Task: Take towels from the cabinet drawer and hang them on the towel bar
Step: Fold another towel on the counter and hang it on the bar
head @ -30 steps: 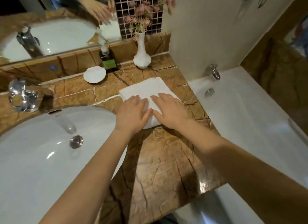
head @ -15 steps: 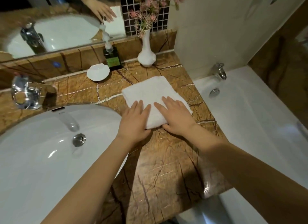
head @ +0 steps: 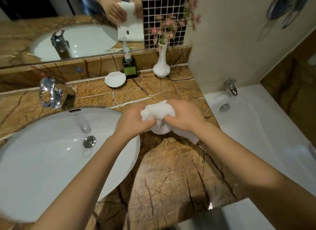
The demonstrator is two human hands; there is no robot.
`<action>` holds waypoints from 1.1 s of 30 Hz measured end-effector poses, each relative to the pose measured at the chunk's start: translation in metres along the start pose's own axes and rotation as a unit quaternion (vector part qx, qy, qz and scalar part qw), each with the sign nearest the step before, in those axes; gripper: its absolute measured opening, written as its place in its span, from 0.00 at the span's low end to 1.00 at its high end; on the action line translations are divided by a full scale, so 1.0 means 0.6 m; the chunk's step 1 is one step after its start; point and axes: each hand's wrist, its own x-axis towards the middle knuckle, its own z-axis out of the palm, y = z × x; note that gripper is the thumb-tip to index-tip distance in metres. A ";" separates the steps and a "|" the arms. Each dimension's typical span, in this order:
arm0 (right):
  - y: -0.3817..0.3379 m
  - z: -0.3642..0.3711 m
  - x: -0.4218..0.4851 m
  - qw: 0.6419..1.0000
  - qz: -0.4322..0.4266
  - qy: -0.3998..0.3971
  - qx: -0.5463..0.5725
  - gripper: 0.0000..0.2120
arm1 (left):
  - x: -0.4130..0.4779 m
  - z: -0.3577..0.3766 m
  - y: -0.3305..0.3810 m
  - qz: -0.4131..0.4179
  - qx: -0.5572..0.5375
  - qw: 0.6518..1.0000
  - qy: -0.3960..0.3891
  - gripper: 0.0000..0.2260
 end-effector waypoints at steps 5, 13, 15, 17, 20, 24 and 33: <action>-0.056 -0.047 -0.021 0.988 0.035 -0.045 0.146 0.06 | -0.051 -0.054 -0.004 -0.039 -0.190 0.981 0.013 0.07; -0.162 -0.067 -0.085 0.862 0.172 -0.109 0.463 0.05 | -0.164 -0.138 -0.048 -0.065 -0.116 0.988 -0.080 0.17; -0.182 -0.054 -0.100 0.832 0.223 -0.117 0.494 0.04 | -0.194 -0.160 -0.064 -0.072 -0.102 0.990 -0.071 0.20; -0.203 -0.032 -0.118 0.786 0.260 -0.144 0.542 0.04 | -0.221 -0.181 -0.078 -0.080 -0.083 0.991 -0.064 0.22; -0.238 0.013 -0.144 0.715 0.310 -0.180 0.600 0.05 | -0.255 -0.206 -0.103 -0.079 -0.041 0.994 -0.070 0.21; -0.279 0.090 -0.173 0.679 0.350 -0.194 0.616 0.05 | -0.280 -0.212 -0.151 -0.106 0.037 0.987 -0.114 0.23; -0.301 0.223 -0.223 0.880 0.308 -0.033 0.359 0.15 | -0.278 -0.144 -0.222 -0.136 0.184 0.968 -0.099 0.31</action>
